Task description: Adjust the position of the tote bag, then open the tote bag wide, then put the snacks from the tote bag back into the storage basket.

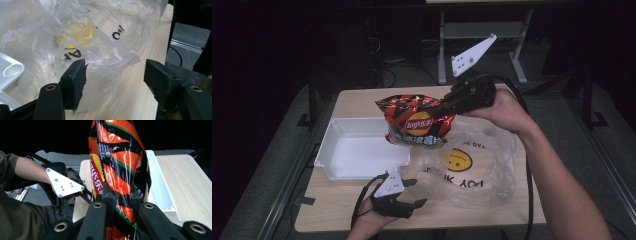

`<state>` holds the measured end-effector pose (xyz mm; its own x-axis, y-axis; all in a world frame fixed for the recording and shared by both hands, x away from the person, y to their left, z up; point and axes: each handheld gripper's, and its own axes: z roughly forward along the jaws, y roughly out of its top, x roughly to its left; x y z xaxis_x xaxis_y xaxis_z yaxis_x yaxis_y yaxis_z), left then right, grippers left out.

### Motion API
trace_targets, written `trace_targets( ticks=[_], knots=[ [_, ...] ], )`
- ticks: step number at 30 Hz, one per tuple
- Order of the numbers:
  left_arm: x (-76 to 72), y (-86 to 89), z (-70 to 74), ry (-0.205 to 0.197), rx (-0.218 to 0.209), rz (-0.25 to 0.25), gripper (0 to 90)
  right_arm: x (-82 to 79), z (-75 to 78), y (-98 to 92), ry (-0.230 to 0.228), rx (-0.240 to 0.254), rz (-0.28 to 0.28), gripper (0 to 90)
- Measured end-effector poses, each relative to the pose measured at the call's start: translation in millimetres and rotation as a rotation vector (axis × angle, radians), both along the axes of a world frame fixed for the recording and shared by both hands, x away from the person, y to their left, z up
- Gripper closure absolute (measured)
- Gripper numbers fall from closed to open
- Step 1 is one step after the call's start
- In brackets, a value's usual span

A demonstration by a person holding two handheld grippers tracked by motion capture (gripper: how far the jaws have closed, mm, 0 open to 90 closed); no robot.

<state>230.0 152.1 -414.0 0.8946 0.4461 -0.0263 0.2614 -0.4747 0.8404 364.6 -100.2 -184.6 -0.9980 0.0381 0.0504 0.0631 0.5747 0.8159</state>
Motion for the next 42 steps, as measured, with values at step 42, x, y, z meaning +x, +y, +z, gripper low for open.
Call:
trace_targets(
  ticks=[42],
  knots=[
    [-1.2, 1.0, -5.3, -0.011, 0.026, -0.022, 32.7, 19.4, -15.3, 91.6, 0.044, -0.030, 0.104, 81.8]
  ],
)
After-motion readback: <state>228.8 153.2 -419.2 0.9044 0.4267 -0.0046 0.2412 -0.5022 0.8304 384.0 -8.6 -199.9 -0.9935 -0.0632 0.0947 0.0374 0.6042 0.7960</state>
